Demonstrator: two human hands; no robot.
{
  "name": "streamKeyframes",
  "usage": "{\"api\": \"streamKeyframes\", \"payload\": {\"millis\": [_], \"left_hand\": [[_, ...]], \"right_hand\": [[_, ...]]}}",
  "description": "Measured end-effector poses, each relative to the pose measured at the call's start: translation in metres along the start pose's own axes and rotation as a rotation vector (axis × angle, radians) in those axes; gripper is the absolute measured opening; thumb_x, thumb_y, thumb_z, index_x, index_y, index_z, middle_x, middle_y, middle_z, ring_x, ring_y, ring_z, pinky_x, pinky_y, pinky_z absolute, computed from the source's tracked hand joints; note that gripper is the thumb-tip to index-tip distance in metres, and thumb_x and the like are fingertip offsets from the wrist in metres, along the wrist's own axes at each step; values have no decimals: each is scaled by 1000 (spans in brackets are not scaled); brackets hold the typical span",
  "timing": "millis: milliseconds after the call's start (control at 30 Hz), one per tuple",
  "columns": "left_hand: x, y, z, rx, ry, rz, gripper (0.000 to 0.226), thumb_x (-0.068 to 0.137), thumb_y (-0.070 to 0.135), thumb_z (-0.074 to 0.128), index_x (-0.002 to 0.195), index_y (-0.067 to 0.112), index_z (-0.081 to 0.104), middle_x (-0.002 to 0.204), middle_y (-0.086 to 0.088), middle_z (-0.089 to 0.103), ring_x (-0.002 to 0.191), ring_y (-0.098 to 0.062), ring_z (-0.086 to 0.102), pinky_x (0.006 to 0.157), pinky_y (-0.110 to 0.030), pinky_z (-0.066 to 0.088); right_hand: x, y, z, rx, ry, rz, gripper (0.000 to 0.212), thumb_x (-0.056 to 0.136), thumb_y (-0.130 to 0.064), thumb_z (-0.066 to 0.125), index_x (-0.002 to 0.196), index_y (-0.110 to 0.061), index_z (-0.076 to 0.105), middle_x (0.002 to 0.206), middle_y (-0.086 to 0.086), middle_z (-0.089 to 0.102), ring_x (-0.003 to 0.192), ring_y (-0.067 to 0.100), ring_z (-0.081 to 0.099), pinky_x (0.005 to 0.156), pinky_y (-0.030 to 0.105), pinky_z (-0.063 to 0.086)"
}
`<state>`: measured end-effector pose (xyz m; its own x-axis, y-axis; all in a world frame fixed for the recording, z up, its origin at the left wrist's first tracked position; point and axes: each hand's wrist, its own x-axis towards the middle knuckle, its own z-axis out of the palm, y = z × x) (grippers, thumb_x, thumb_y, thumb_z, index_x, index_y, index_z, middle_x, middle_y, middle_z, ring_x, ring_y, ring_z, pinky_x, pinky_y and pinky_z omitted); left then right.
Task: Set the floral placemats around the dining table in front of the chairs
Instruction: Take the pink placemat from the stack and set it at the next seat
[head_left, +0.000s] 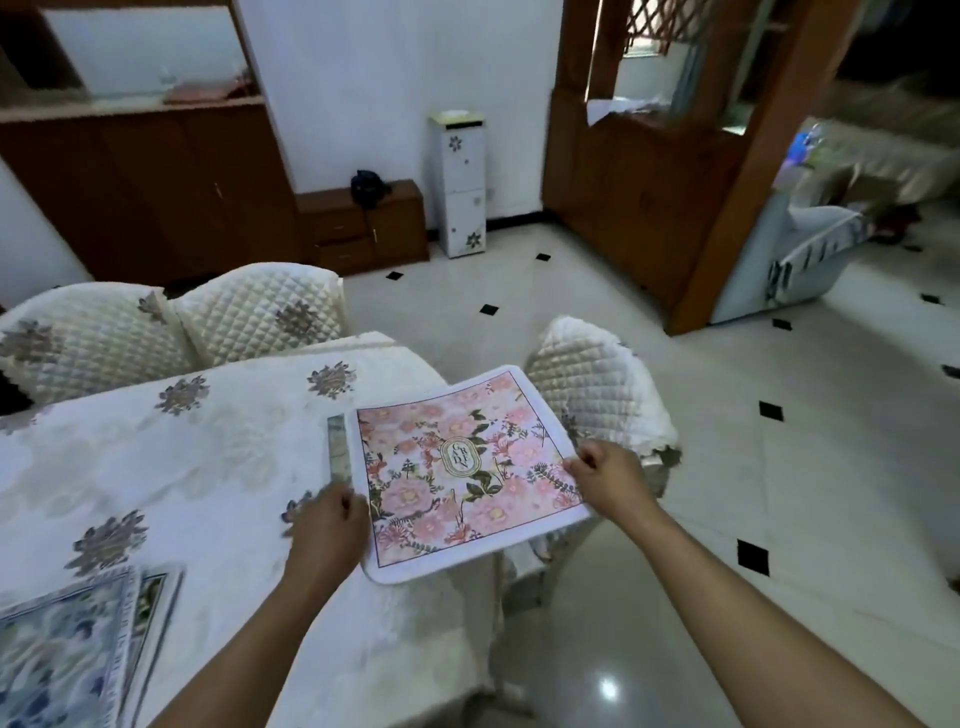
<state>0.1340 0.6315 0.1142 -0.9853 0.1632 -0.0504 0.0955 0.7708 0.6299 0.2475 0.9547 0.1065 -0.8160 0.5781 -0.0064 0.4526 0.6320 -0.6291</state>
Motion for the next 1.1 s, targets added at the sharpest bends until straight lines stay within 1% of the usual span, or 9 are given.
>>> {"api": "streamKeyframes", "payload": {"millis": [100,200,267,400,567,667,833,933,1100], "left_hand": [[20,39,22,32,-4,67,32,95,21,47,64,12,45,56,-3,49,52,-13,46,48,-27,27],[47,75,52,22,-55,169,29,96,21,50,68,12,50,58,-4,53,54,-13,48,49,-28,28],[61,103,75,7,-85,238,31,95,21,52,65,14,49,56,-4,54,53,-15,49,48,-29,28],[77,172,127,-4,-145,318,26,94,24,51,70,13,52,62,-5,57,58,-18,51,53,-33,34],[96,257,195,16,-207,357,29,96,26,49,68,18,47,58,0,52,54,-17,50,48,-28,29],[106,315,240,28,-166,365,30,96,25,50,67,19,47,58,5,53,53,-11,50,47,-25,28],[107,409,303,1,-140,364,35,96,19,53,62,22,45,57,10,51,53,-4,48,47,-22,27],[113,449,328,22,-138,339,33,97,21,51,65,25,45,60,14,51,56,-1,48,48,-22,28],[149,489,358,12,-124,285,32,98,20,49,67,22,47,62,11,54,57,-5,51,48,-22,31]], "right_hand": [[13,21,-29,7,64,22,31,87,-26,67,63,-15,51,66,2,56,66,24,50,58,32,21],[23,46,-66,-19,121,67,42,87,-25,66,57,-19,37,55,-4,43,62,24,44,57,34,28],[28,67,-91,-13,170,103,41,86,-24,67,58,-18,39,55,-2,44,61,24,44,58,34,32],[43,121,-136,10,262,170,34,86,-25,67,62,-12,46,57,1,49,58,21,44,52,31,31],[87,199,-185,26,311,203,34,87,-27,66,64,-8,48,58,2,48,57,20,43,52,24,33],[129,251,-217,40,309,184,38,86,-29,65,61,-13,41,55,0,43,53,15,39,49,24,30],[192,323,-282,39,281,191,37,87,-30,64,61,-13,42,53,-1,43,48,7,36,47,23,28],[231,351,-311,38,255,168,37,87,-30,64,62,-13,43,54,-1,45,49,6,39,48,25,30],[311,378,-327,54,208,125,36,88,-32,64,67,-8,49,60,7,56,50,12,41,48,27,29]]}}
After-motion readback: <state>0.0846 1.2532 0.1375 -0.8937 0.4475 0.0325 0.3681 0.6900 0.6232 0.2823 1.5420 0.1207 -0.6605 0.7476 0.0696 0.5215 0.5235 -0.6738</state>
